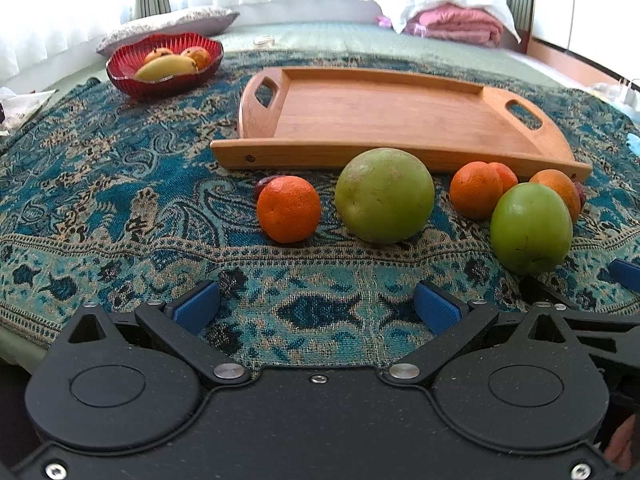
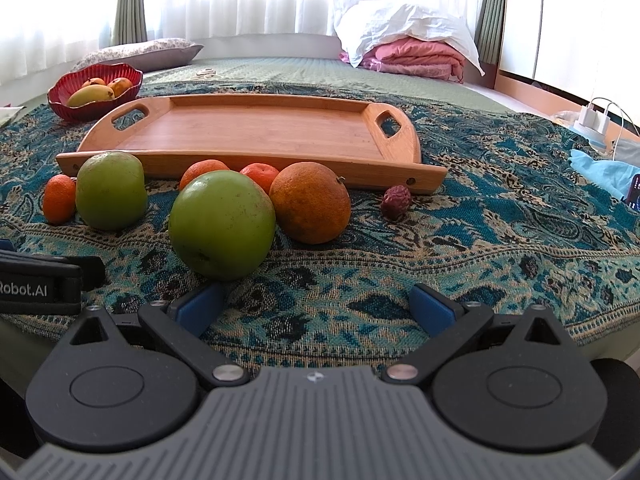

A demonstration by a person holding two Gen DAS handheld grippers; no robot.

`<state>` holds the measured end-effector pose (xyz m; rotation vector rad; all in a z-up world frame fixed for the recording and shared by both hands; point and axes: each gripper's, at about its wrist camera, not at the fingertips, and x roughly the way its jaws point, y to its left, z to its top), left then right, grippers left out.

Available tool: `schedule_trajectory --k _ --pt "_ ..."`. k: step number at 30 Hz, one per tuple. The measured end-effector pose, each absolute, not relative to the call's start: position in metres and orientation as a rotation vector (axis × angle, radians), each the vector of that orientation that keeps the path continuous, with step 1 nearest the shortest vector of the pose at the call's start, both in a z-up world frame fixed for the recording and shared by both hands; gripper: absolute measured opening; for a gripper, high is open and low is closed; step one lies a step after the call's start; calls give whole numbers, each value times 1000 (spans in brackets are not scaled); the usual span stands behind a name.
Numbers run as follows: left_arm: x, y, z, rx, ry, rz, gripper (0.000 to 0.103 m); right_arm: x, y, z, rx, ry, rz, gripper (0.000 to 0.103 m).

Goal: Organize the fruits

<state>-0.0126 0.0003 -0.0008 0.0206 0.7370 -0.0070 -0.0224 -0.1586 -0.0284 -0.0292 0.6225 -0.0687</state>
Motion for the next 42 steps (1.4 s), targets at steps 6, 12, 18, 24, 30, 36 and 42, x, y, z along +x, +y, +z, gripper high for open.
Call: schedule_trajectory --k 6,12,18,24,30,36,42 --pt "-13 4 1 26 710 -12 103 -24 -159 -26 -19 609 -62 103" --pt "-16 15 21 -35 634 7 103 -27 -165 -14 56 567 14 102" --pt "-16 11 47 -26 541 -51 85 -29 -143 -7 -11 484 83 89" --pt "-2 -6 52 35 547 -125 81 -20 -134 -7 7 477 102 76" --pt "13 -10 41 17 574 -150 81 -16 -130 -13 -6 483 88 64" --pt "22 -13 33 17 593 -183 66 -18 -132 -16 -3 470 93 63" --pt "27 -19 27 24 609 -206 58 -16 -131 -20 -6 471 92 63"
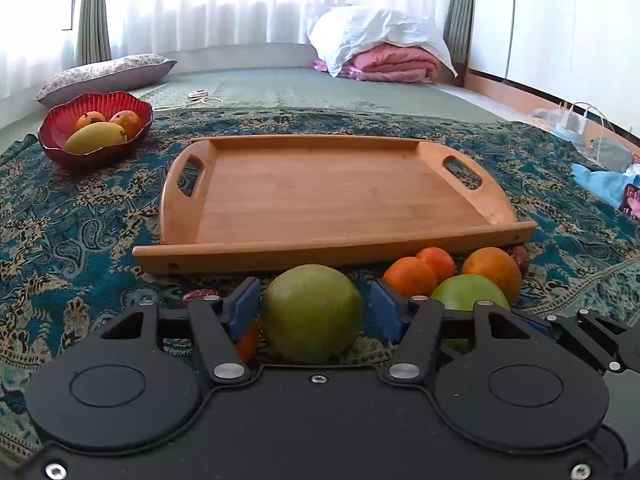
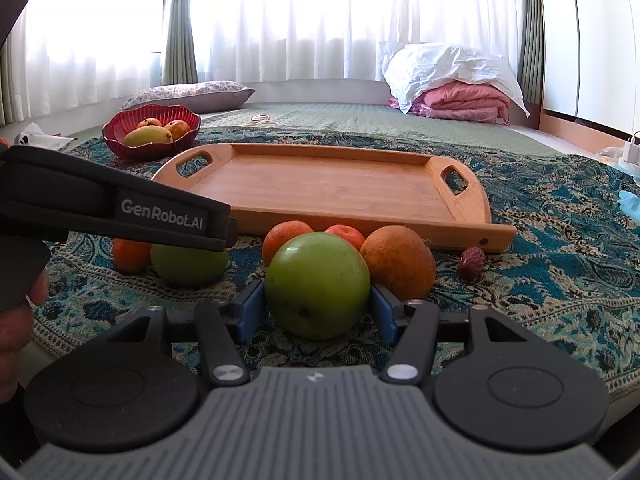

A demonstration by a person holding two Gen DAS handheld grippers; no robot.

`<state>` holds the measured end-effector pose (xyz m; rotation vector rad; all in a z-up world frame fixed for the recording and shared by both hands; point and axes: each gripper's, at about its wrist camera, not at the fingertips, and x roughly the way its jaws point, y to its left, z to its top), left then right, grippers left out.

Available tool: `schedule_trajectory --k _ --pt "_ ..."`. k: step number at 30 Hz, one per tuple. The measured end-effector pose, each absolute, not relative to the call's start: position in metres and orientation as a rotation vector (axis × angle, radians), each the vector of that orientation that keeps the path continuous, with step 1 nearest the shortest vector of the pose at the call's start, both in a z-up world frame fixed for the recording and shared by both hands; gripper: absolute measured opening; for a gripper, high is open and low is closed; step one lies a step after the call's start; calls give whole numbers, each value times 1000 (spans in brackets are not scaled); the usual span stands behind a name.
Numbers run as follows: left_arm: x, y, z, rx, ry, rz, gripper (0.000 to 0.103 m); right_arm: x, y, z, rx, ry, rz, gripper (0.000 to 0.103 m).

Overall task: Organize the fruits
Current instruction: 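Grasp the green apple with the right tool while the left tool grasps the pale-green pomelo, then lift and carry the green apple with the right tool while the left tool carries the pomelo over the tray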

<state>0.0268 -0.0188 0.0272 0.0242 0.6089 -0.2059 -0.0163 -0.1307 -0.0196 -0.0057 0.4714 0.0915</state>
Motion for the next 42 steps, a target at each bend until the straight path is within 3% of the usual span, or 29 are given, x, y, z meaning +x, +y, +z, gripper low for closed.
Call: schedule_trajectory --k 12,19,21,24,42 --pt "30 -28 15 106 591 -200 59 -13 -131 -29 35 472 92 63" --pt "31 -37 8 153 576 -199 72 -13 -130 -34 40 447 86 65" --pt "31 -39 6 165 576 -199 70 -14 -130 -36 44 440 84 65" --pt "29 -40 7 173 553 -167 57 -15 -130 -36 48 429 79 58" --pt "-16 -33 16 135 540 -189 57 -58 -161 -20 51 385 -20 57"
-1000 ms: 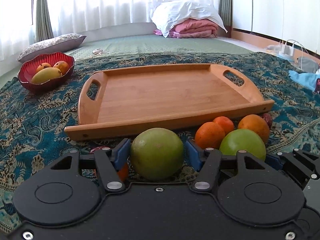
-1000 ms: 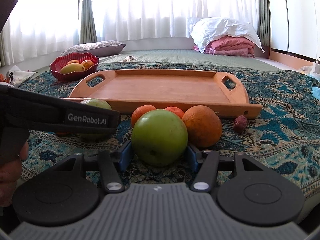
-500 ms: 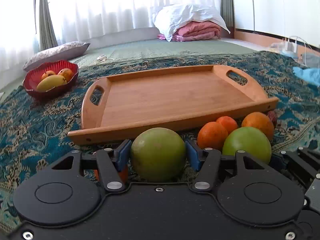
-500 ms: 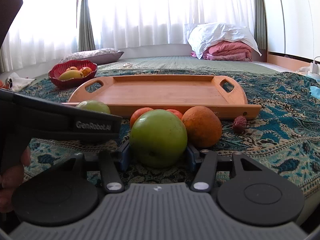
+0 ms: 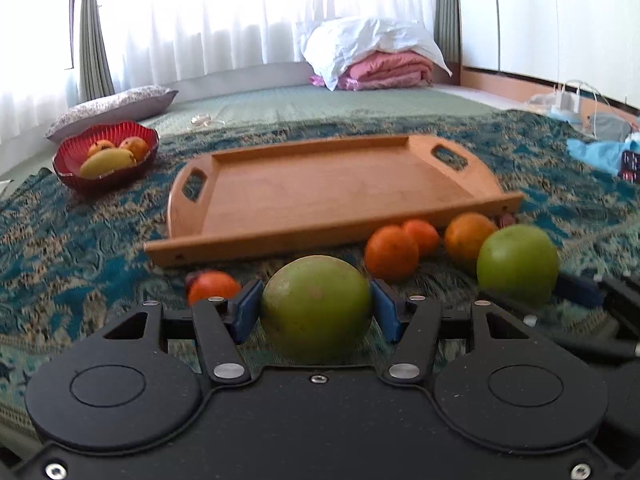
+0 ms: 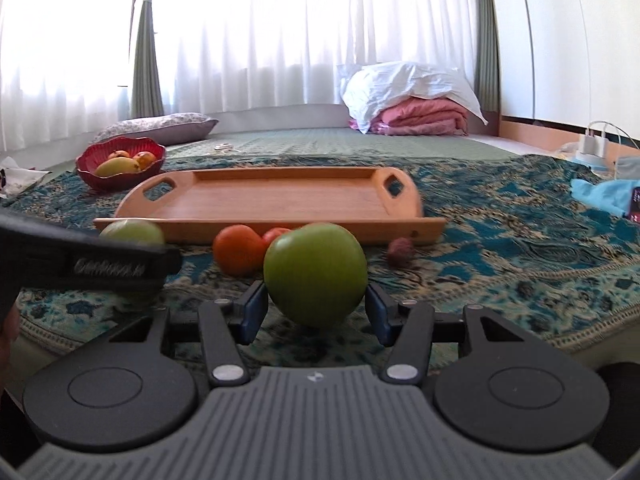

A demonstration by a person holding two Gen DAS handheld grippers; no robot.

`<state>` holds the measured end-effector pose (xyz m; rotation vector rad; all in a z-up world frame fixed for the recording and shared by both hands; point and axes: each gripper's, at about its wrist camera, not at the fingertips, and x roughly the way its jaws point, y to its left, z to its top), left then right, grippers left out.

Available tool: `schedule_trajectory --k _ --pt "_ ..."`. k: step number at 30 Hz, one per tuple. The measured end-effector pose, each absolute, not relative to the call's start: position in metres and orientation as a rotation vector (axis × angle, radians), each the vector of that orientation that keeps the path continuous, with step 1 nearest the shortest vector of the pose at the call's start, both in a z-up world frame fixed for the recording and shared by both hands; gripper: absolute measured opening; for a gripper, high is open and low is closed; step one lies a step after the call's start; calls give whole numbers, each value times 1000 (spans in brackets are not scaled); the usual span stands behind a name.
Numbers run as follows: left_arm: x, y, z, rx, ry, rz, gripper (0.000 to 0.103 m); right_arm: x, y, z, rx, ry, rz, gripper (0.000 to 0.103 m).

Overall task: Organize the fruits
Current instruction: 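Lift and carry the green apple with the right tool while the left tool carries the pomelo over the tray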

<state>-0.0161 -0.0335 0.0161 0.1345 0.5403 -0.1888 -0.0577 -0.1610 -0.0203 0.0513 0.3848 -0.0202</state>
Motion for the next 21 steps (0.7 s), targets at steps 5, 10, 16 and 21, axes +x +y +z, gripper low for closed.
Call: schedule_trajectory --k 5,10,16,21 --pt "-26 -36 8 159 503 -175 57 -56 -164 -24 47 391 -22 58" --pt "-30 -40 6 196 452 -171 68 -54 -161 -27 38 383 -20 62" --pt "-27 -35 -6 165 509 -158 68 -50 -162 -28 29 377 -7 64" --pt "-26 -29 -11 138 512 -161 67 -45 -163 -29 23 381 11 64"
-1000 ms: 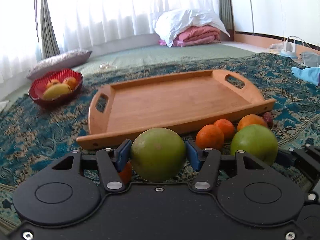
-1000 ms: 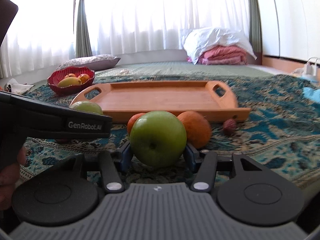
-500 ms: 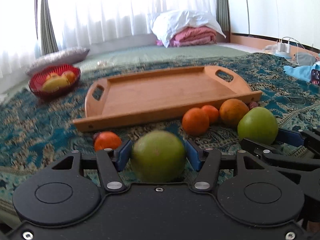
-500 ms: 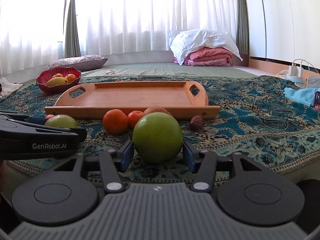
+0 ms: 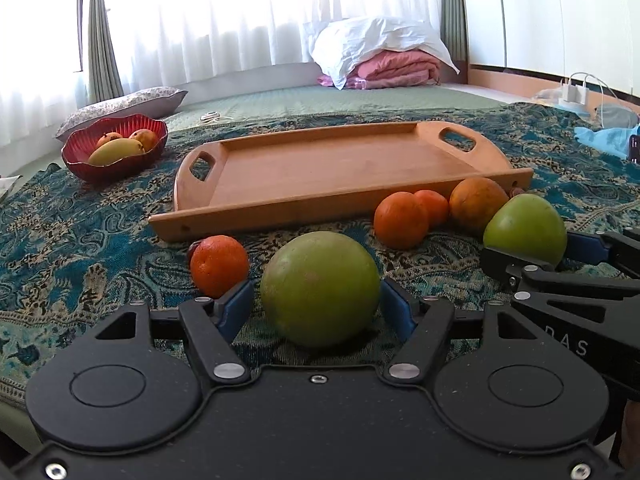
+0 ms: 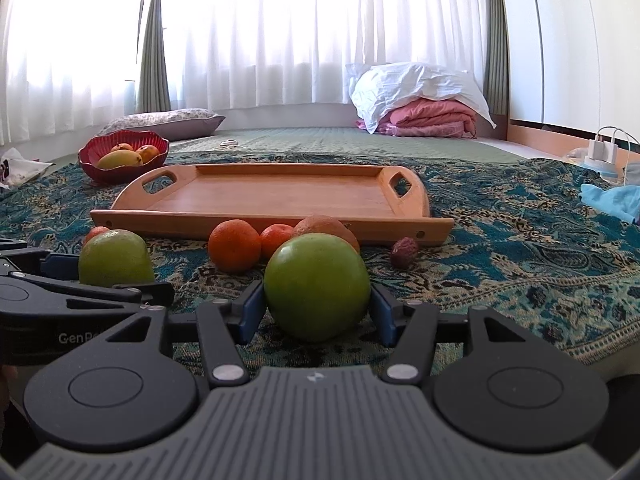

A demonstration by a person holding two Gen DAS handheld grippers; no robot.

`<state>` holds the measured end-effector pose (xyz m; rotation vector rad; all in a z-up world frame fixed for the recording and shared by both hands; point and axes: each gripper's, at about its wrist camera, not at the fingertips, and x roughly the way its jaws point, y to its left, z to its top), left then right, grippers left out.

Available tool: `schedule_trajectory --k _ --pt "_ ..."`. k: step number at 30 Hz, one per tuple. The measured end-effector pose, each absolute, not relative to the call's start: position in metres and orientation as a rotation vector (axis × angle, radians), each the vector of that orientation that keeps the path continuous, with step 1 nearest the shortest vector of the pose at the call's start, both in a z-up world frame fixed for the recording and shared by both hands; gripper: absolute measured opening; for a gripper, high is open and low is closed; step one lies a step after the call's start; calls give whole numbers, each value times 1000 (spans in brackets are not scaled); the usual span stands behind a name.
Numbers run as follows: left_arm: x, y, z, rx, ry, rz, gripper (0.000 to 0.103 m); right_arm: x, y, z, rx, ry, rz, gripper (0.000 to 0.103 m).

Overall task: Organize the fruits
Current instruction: 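Lift and carry the green apple with the right tool while the left tool carries the pomelo over the tray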

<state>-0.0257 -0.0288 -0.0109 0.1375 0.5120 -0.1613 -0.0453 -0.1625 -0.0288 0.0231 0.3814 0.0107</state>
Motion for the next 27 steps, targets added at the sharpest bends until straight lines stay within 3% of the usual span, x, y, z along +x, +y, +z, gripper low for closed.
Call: schedule_trajectory --k 8,27 --pt "-19 -29 -14 124 508 -167 58 -39 -161 -31 19 388 25 65" --pt "-20 -33 7 115 464 -124 57 -42 -164 -18 34 372 82 59"
